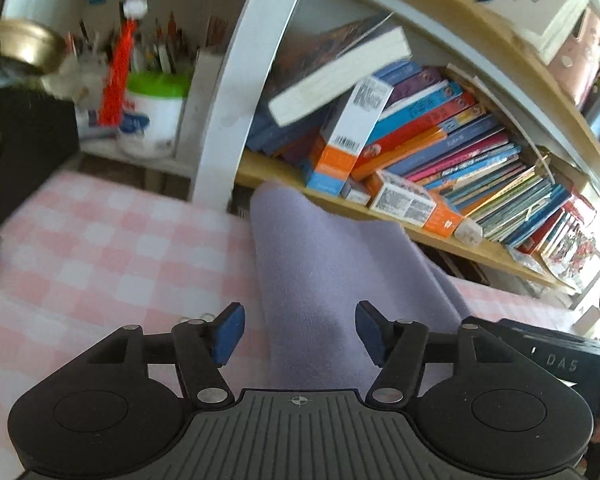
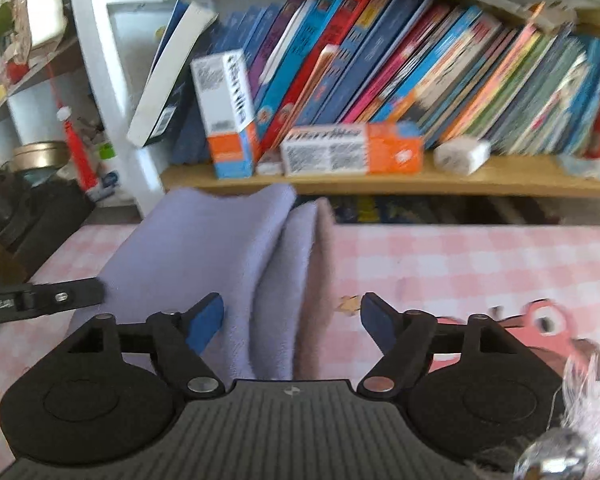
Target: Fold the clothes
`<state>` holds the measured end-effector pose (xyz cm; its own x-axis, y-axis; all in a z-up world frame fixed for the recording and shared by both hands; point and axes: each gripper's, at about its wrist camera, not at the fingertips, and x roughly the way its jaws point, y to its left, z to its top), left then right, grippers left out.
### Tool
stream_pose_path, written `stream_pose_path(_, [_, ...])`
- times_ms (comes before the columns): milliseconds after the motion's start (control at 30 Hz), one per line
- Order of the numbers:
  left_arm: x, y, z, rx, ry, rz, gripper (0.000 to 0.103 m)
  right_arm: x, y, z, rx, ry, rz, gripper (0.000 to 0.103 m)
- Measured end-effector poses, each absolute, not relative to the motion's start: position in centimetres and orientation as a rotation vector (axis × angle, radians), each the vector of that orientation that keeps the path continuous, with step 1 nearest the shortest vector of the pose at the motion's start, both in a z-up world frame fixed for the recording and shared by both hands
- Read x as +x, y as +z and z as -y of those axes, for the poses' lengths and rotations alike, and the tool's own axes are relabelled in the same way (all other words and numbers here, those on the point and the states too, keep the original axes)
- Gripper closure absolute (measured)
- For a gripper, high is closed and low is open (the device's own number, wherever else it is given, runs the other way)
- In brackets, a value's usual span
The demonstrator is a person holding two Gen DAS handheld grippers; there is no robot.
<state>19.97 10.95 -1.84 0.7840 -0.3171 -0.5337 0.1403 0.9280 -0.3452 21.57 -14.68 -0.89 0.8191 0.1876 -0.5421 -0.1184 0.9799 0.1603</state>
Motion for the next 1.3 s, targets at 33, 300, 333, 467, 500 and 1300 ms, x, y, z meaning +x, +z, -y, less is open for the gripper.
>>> stream_pose_path(33, [19.5,-1.4,-10.8,-0.292,-0.248,-0.61,0.036,21.0,-0.5,14.6,0.121,0.147,-0.574,0.024])
stream_pose_path(300, [16.0,1.0,-8.5,-0.183,-0.23,-0.548,0.014,16.2,1.8,12.9,0.074,0.058,-0.491,0.005])
stream_pose_path(333, [15.5,1.1,-8.3,-0.171,-0.23,-0.547,0.014,15.7,1.9,12.7,0.064,0.052,-0.491,0.002])
stream_pose_path(467, [13.6,1.2,-8.0,-0.15,-0.227,-0.565,0.013,13.4,1.8,12.4,0.051,0.046,-0.506,0.0])
stream_pose_path(500, [13.0,1.2,-7.9,-0.15,-0.226,-0.571,0.013,12.7,1.7,12.4,0.054,0.048,-0.513,0.0])
stream_pose_path(1300, [5.9,-0.2,-7.5,-0.052,-0.17,-0.7,0.005,5.0,-1.2,12.9,0.146,-0.02,-0.688,0.0])
